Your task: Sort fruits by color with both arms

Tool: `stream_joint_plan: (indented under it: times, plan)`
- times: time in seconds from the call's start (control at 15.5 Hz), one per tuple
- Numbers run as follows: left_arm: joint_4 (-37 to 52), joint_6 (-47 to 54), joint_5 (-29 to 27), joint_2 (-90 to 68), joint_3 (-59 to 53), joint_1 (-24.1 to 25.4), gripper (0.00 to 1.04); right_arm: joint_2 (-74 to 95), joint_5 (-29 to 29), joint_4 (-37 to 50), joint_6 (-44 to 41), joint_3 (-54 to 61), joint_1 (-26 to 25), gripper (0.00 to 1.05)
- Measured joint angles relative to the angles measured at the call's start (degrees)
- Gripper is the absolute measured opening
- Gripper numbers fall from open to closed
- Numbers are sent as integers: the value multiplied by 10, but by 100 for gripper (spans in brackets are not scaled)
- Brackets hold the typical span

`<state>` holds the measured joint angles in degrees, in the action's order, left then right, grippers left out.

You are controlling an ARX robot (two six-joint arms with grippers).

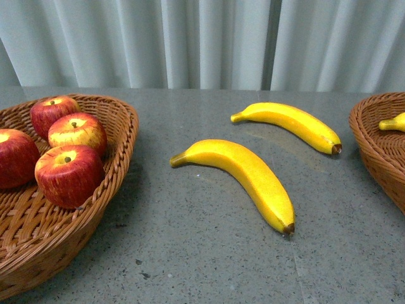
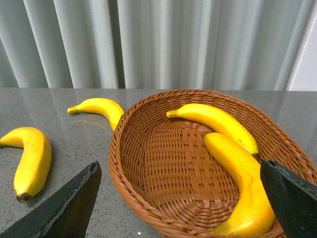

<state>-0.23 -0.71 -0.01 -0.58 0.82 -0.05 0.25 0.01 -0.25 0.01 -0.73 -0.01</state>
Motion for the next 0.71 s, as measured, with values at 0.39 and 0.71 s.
stream_joint_plan:
  times: [0.39, 0.71]
  plan:
    - [0, 1, 0, 0, 0, 0, 98, 0, 0, 0, 0, 0, 0, 98]
    - [0, 1, 0, 0, 0, 0, 98, 0, 0, 0, 0, 0, 0, 98]
